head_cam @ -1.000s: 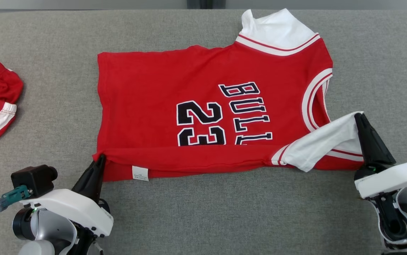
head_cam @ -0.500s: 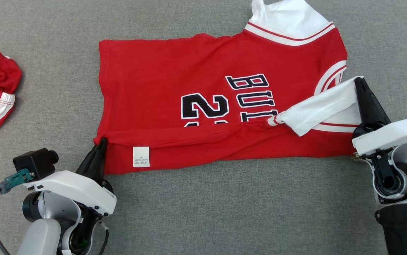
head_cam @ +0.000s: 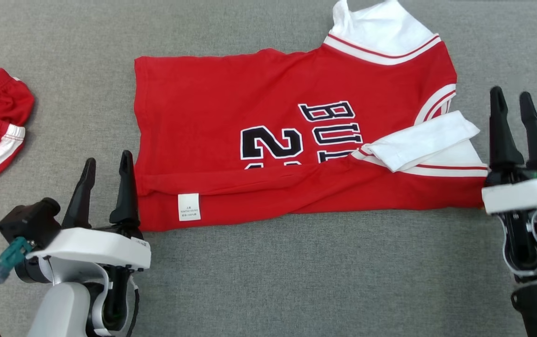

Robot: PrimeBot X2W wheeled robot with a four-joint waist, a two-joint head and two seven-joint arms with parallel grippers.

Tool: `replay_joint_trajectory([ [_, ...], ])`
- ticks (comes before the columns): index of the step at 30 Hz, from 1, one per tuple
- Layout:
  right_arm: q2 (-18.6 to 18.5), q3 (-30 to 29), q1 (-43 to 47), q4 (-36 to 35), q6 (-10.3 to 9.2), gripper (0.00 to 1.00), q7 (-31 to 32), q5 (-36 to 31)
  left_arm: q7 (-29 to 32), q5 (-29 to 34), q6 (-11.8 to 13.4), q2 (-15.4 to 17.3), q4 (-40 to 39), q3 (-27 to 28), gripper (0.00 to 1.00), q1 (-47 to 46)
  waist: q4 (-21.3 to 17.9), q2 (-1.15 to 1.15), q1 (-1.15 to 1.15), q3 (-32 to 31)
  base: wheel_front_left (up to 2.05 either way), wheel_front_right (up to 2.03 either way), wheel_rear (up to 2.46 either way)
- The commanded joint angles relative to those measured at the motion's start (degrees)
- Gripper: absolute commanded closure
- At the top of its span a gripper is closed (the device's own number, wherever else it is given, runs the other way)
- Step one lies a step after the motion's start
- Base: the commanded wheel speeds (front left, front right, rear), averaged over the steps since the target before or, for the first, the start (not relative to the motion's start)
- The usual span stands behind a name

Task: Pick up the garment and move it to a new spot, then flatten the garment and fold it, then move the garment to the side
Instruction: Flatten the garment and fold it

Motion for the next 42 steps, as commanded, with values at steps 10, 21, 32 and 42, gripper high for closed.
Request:
replay_joint_trajectory([
  [10,-0.54,-0.35,12.04,-10.54,0.13,0.00,-4.33,-15.84,-10.08,9.48,1.31,0.30,-0.80,-3.02,0.00,1.60,-1.97,0.00,0.00,-4.08,0.00,0.00,0.00],
  [21,1.26,-2.34,19.77,-11.39,0.13,0.00,-4.29,-25.81,-11.59,15.62,1.08,2.98,5.14,-1.83,0.00,1.03,-2.03,0.00,0.00,-8.79,0.00,0.00,0.00],
  [32,3.39,-3.67,25.52,-10.75,0.13,0.00,-3.15,-27.48,-10.13,16.13,1.30,4.11,4.92,-2.71,0.00,7.88,-2.19,0.00,0.00,-11.69,0.00,0.00,0.00],
  [42,3.85,-3.66,24.82,-10.88,0.13,0.00,-2.59,-26.89,-9.01,15.42,1.74,3.96,4.25,-3.24,0.00,7.43,-1.85,0.00,0.00,-11.46,0.00,0.00,0.00],
])
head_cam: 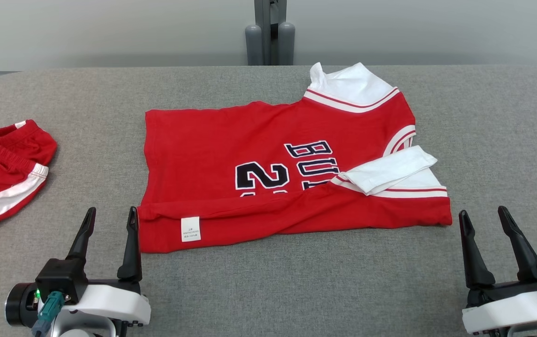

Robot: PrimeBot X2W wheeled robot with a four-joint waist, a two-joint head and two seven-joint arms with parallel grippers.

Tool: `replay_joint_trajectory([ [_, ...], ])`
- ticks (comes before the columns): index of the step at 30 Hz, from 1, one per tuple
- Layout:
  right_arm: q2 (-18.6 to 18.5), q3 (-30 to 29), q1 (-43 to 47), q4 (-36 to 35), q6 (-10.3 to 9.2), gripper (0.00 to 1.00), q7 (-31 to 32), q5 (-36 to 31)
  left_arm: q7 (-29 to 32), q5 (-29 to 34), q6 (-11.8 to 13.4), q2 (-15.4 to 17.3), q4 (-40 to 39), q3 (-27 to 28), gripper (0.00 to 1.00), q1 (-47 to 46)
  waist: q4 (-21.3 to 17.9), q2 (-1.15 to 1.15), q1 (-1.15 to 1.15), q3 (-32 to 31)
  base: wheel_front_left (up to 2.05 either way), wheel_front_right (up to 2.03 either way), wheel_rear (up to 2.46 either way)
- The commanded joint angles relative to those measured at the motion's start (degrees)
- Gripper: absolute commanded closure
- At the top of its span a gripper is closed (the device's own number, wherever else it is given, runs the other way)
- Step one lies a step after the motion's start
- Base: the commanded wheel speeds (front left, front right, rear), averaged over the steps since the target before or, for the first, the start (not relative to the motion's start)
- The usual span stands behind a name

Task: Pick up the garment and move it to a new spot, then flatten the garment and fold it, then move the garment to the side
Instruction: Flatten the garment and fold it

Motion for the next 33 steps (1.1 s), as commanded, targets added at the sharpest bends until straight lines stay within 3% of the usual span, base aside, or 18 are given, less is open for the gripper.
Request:
replay_joint_trajectory([
  [1,-0.46,-0.05,-0.73,-0.22,0.12,0.00,0.06,0.35,0.27,-0.24,0.06,0.37,0.12,-0.03,0.00,-0.73,-0.05,0.00,0.00,0.03,0.00,0.00,0.00],
  [8,-0.94,-0.62,-2.56,0.50,0.12,0.00,0.67,-0.06,1.27,-0.15,0.16,0.47,0.42,-0.80,0.00,-1.69,-0.26,0.00,0.00,0.73,0.00,0.00,0.00],
  [13,-1.84,-0.41,-5.26,4.16,0.12,0.00,1.83,-0.42,3.84,-1.78,-1.08,-0.52,3.14,-1.89,0.00,-2.75,-0.42,0.00,0.00,2.11,0.00,0.00,0.00],
  [32,-3.66,6.65,-17.39,25.19,0.12,0.00,2.35,2.80,11.79,-8.68,-3.86,-3.06,15.94,-2.07,0.00,-8.00,0.38,0.00,0.00,8.44,0.00,0.00,0.00],
  [33,-3.88,7.31,-17.95,26.11,0.11,0.00,2.74,3.04,12.42,-8.98,-3.97,-3.06,16.44,-2.10,0.13,-8.11,0.35,0.00,0.00,8.58,0.00,0.00,0.00],
])
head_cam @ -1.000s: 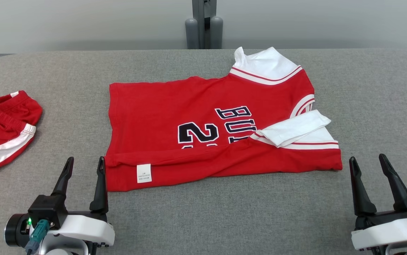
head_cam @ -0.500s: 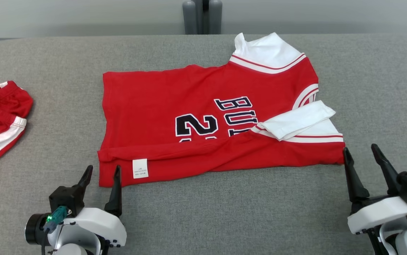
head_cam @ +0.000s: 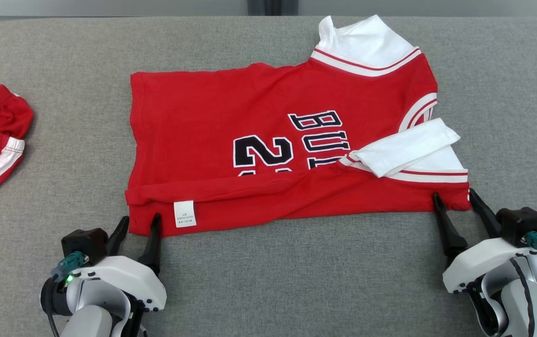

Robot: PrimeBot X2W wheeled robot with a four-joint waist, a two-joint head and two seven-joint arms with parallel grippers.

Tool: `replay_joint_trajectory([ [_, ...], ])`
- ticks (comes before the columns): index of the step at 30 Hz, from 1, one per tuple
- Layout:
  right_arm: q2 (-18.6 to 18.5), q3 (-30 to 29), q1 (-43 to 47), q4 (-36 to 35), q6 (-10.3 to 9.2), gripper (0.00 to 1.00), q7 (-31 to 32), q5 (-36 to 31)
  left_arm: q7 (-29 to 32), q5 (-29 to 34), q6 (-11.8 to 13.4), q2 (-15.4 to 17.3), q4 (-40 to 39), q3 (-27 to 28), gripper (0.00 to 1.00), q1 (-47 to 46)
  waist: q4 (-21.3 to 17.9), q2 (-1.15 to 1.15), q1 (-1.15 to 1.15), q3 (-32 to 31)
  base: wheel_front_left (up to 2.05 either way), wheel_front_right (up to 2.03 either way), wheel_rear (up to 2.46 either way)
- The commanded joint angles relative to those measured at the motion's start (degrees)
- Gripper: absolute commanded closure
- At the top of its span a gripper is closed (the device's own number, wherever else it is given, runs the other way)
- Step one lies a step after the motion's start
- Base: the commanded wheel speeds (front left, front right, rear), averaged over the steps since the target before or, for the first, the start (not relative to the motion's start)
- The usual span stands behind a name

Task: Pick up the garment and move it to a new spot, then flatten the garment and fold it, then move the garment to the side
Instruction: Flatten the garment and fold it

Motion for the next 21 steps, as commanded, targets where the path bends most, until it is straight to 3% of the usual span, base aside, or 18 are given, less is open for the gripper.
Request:
replay_joint_trajectory([
  [1,-0.50,0.47,-0.80,0.90,0.10,0.00,0.46,0.76,1.37,-0.86,-0.40,0.04,1.66,0.05,0.33,0.09,-0.09,0.00,0.00,0.12,0.00,0.00,0.00],
  [2,-0.44,0.87,-1.22,1.53,0.10,0.00,0.51,1.04,1.41,-1.26,-0.35,-0.18,1.83,0.29,0.53,-0.05,-0.17,0.00,0.00,0.15,0.00,0.00,0.00],
  [3,-0.46,1.19,-1.59,2.15,0.10,0.55,0.55,1.40,1.75,-1.49,-0.20,-0.27,2.07,0.31,1.00,-0.04,-0.24,0.00,0.00,0.18,0.00,0.00,0.00],
  [4,-0.47,1.43,-1.88,2.58,0.10,0.93,0.43,1.86,2.37,-1.85,-0.43,-0.40,2.21,0.17,1.00,0.14,-0.28,0.00,0.00,0.16,0.00,0.00,0.00],
  [5,-0.51,1.65,-2.18,2.96,0.08,1.00,0.27,2.25,2.43,-2.42,-0.61,-0.68,1.97,0.34,1.00,0.27,-0.30,0.00,0.00,0.13,0.00,0.00,0.00],
  [12,-1.36,2.45,-2.10,2.55,0.05,1.00,-1.01,6.02,2.58,-3.26,0.04,0.31,-1.26,1.20,1.00,1.06,-0.08,0.00,0.00,-0.51,0.00,0.00,0.00],
  [21,-1.58,0.04,7.66,-9.52,0.05,1.00,3.28,9.39,7.67,-3.17,1.98,4.10,-13.72,1.78,1.00,7.50,0.33,0.00,0.00,-2.94,0.00,0.00,0.00],
])
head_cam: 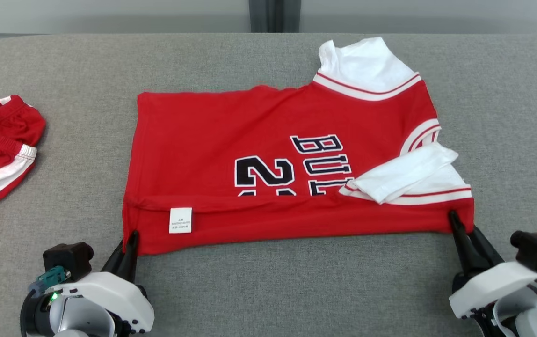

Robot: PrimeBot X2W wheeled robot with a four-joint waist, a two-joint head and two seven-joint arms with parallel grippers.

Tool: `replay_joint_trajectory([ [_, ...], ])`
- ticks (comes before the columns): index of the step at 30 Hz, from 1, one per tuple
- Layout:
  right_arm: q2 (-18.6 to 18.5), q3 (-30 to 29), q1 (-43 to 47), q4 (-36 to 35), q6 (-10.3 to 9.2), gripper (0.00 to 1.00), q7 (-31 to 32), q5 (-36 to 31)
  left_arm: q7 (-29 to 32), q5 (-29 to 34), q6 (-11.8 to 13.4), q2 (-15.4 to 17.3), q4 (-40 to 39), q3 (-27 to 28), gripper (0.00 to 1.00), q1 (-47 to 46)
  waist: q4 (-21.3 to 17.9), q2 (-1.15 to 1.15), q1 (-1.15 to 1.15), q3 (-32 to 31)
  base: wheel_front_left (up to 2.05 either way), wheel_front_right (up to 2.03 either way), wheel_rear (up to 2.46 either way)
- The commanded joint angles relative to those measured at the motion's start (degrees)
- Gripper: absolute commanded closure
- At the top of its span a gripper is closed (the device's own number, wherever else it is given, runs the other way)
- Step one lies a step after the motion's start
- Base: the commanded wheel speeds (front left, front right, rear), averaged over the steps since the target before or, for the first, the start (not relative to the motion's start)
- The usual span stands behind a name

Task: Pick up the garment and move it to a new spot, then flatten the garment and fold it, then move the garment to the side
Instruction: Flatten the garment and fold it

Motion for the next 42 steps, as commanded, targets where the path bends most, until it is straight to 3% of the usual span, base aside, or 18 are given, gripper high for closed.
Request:
replay_joint_trajectory([
  [1,0.12,-1.07,2.33,-2.08,-0.02,1.00,0.89,0.44,0.76,0.26,0.73,1.03,-1.67,0.43,1.00,1.38,0.05,0.00,0.00,-0.41,0.00,0.00,0.00],
  [9,4.11,-6.38,15.09,-14.20,-0.01,1.00,8.29,-1.12,5.49,-0.68,4.09,2.34,-11.28,1.10,1.00,8.73,0.11,0.00,0.00,-1.82,0.00,0.00,0.00],
  [15,6.05,-7.52,18.42,-17.48,-0.01,1.00,11.60,-2.22,7.40,-1.38,4.81,2.03,-12.28,0.60,1.00,10.72,-0.29,0.00,0.00,-1.90,0.00,0.00,0.00],
  [16,6.05,-7.12,18.65,-17.55,-0.01,0.62,12.16,-3.08,7.10,-1.32,4.78,1.90,-12.14,0.55,1.00,10.61,-0.34,0.00,0.00,-1.89,0.00,0.00,0.00],
  [17,5.94,-7.13,18.72,-17.62,-0.01,0.00,12.46,-3.80,7.74,-1.63,4.41,1.78,-11.67,0.03,0.81,10.70,-0.34,0.00,0.00,-1.91,0.00,0.00,0.00],
  [18,6.05,-7.12,18.80,-17.58,-0.01,0.00,12.60,-3.98,7.82,-1.66,4.28,1.83,-11.53,-0.19,0.44,10.72,-0.28,0.00,0.00,-1.92,0.00,0.00,0.00],
  [19,6.14,-7.34,18.80,-17.59,-0.01,0.00,12.60,-4.28,7.16,-1.28,4.64,1.90,-11.51,0.10,0.00,10.47,-0.24,0.00,0.00,-1.93,0.00,0.00,0.00],
  [23,6.07,-9.34,18.61,-18.55,0.00,0.00,10.82,-5.33,3.58,-0.29,5.63,1.50,-11.45,1.49,0.00,9.39,-0.26,0.00,0.00,-2.01,0.00,0.00,0.00],
  [32,6.39,-14.88,12.22,-23.12,0.00,0.00,3.71,-9.49,-5.62,2.82,4.67,0.52,-14.46,1.68,0.00,2.87,-0.90,0.00,0.00,-1.95,0.00,0.00,0.00],
  [34,6.17,-14.63,9.80,-23.73,0.00,0.00,2.42,-11.02,-8.55,4.60,4.27,0.46,-13.60,1.08,0.00,-0.57,-0.92,0.00,0.00,-2.15,0.00,0.00,0.00],
  [35,6.34,-13.11,6.56,-24.33,0.00,0.00,1.02,-12.39,-12.98,7.06,3.70,0.43,-10.78,0.35,0.00,-5.50,-0.72,0.00,0.00,-2.40,0.00,0.00,0.00],
  [42,6.86,-9.61,5.00,-22.63,0.00,0.00,0.52,-11.97,-17.75,8.30,1.77,2.42,-5.33,0.67,0.00,-7.02,-0.76,0.00,0.00,-3.01,0.00,0.00,0.00],
])
